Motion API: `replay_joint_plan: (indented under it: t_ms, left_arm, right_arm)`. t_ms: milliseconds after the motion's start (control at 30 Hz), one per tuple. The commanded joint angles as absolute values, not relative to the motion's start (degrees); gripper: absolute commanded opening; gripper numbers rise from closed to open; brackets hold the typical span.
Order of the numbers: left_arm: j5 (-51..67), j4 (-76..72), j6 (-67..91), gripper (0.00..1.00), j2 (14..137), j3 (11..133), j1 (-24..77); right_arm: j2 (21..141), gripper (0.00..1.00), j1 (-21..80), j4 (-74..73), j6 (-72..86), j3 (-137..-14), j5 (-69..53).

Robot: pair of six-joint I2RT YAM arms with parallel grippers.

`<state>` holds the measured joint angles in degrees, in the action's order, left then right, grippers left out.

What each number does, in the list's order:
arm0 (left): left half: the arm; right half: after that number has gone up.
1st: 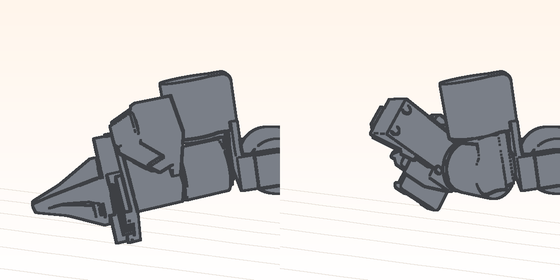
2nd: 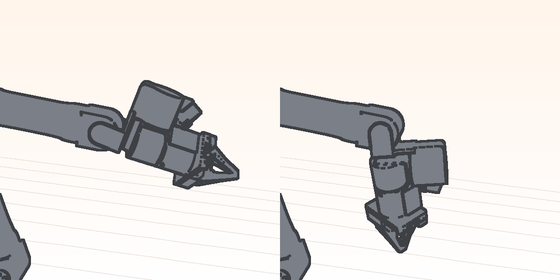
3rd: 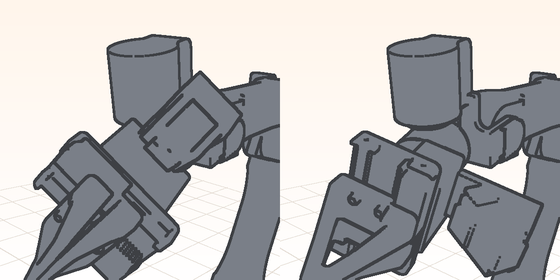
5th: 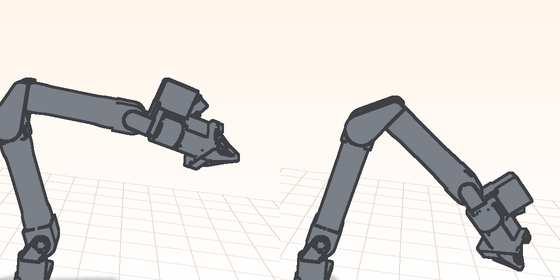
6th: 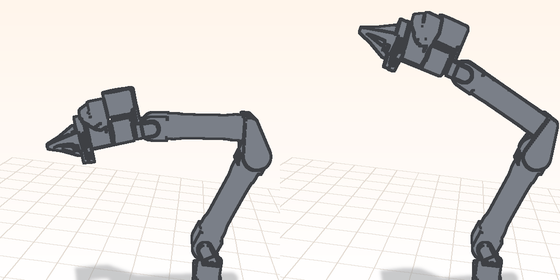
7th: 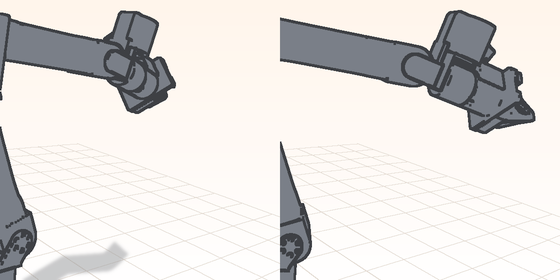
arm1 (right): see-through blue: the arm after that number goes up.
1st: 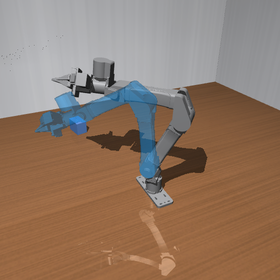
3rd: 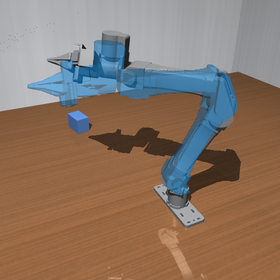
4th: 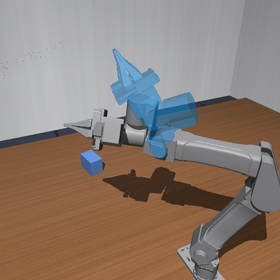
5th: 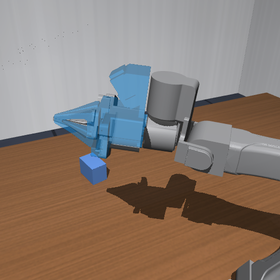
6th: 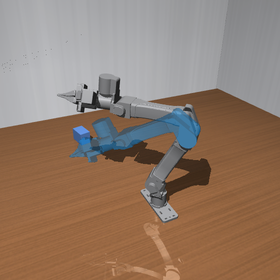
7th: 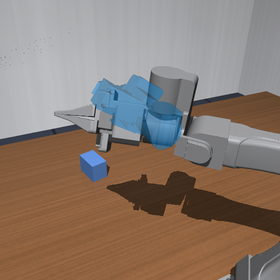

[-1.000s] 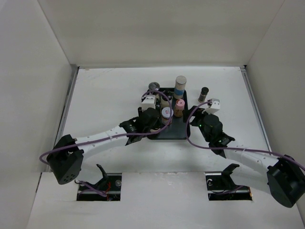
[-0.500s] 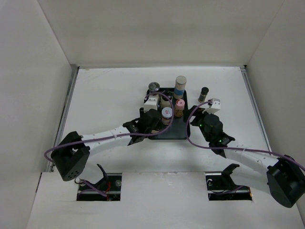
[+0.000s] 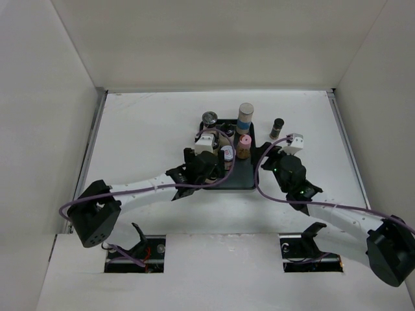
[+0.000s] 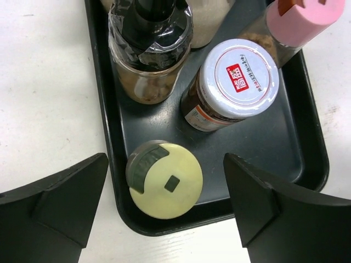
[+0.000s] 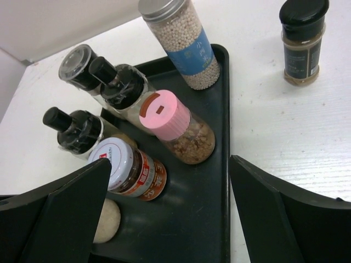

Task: Organize the condiment bottles

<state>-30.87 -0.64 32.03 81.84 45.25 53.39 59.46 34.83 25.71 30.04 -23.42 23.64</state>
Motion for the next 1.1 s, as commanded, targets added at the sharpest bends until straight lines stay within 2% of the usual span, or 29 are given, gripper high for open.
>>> replay_joint_plan:
  t_ms: [0, 67, 133, 167, 200, 233, 300, 367, 433, 467, 533, 700, 900, 967, 1067]
  left_arm:
    - [-31.82, -3.52, 31.46, 0.89, 76.74, 44.65, 53.66]
    - [-32.25, -3.86, 31.46, 0.92, 74.28, 43.95, 53.66]
    - [-33.04, -4.74, 31.29, 0.93, 71.47, 43.07, 53.39]
    - [-33.66, -5.44, 31.29, 0.93, 69.98, 42.37, 53.13]
    - [-34.36, -6.49, 31.29, 0.94, 68.31, 41.41, 52.87]
    - [-35.15, -7.90, 31.29, 0.94, 66.55, 40.18, 52.52]
    - [-36.91, -10.97, 31.55, 0.94, 63.47, 37.54, 51.81]
    - [-39.28, -14.75, 32.08, 0.94, 60.13, 34.03, 51.20]
    - [-41.47, -17.39, 32.52, 0.94, 57.14, 30.69, 50.50]
    - [-41.75, -18.27, 32.69, 0.94, 55.91, 29.11, 49.53]
    - [-42.10, -19.07, 33.74, 0.94, 53.80, 26.03, 47.43]
    - [-38.24, -22.22, 39.45, 0.95, 52.12, 18.12, 39.00]
    - [-31.82, -30.31, 40.61, 0.94, 55.45, 12.57, 31.60]
    - [-31.64, -33.03, 40.87, 0.94, 56.68, 11.34, 31.07]
    - [-31.55, -37.34, 41.31, 0.95, 60.28, 10.37, 31.24]
  right_arm:
    - [56.87, 0.91, 33.97, 25.32, 30.15, -25.13, 26.19]
    - [56.51, 0.79, 33.09, 22.95, 30.15, -26.71, 27.07]
    - [57.21, 0.54, 31.52, 20.58, 30.76, -28.55, 28.21]
    - [57.91, 0.45, 30.72, 19.52, 30.94, -29.61, 28.82]
    - [58.96, 0.40, 29.76, 18.38, 30.94, -30.84, 29.52]
    - [59.93, 0.38, 28.97, 17.41, 30.68, -31.81, 29.88]
    - [63.18, 0.41, 25.98, 15.04, 30.32, -34.88, 30.58]
    - [67.05, 0.57, 22.91, 13.19, 29.62, -38.31, 30.85]
    - [71.87, 0.84, 20.18, 11.70, 27.96, -41.82, 31.11]
    - [74.50, 0.91, 18.69, 10.82, 26.99, -43.84, 30.94]
    - [79.52, 0.99, 16.14, 9.41, 25.85, -47.79, 30.24]
    - [89.55, 1.00, 12.70, 8.17, 24.08, -56.24, 24.62]
    - [99.39, 0.96, 11.64, 5.98, 21.89, -65.64, 21.36]
    - [101.77, 0.92, 11.64, 4.58, 21.62, -67.84, 21.01]
    - [104.32, 0.77, 11.56, 3.52, 21.71, -69.52, 21.53]
